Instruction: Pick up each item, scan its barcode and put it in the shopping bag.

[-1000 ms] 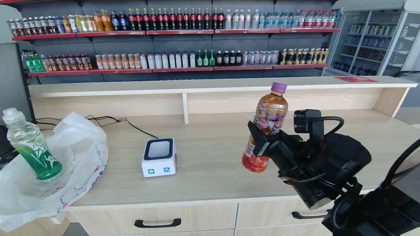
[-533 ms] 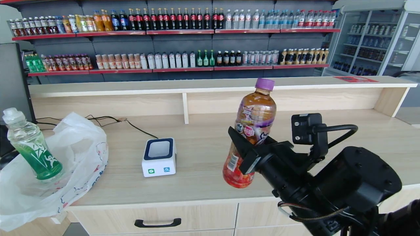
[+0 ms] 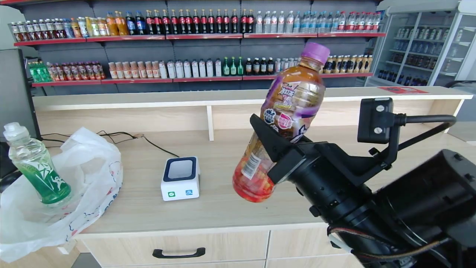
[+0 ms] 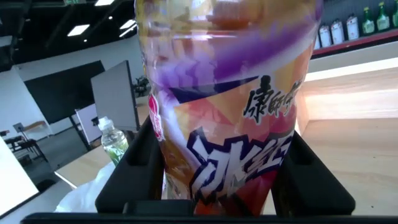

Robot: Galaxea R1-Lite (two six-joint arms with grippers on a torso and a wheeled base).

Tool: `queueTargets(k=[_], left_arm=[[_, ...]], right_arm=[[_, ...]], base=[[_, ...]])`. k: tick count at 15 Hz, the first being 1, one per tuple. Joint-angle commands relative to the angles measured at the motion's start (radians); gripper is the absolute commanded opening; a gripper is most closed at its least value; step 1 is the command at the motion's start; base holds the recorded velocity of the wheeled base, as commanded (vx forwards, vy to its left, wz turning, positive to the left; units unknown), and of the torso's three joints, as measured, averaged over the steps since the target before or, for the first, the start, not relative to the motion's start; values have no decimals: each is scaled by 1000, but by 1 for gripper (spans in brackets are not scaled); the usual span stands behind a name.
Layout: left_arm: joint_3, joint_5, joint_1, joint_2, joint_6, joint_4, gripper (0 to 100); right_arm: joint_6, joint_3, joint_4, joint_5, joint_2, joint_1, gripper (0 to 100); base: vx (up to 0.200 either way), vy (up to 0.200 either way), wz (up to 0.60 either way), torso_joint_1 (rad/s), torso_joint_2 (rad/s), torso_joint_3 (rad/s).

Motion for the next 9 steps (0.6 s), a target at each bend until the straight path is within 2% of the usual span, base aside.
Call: queueTargets(k=[1,9], left_arm=[[0,0,0,0,0,0,100],[0,0,0,0,5,0,100]], right_arm=[[5,49,1,0,-76,1,0],[41,121,1,-1,-177,1,0]], base=[[0,0,0,0,0,0],[0,0,0,0,0,0]])
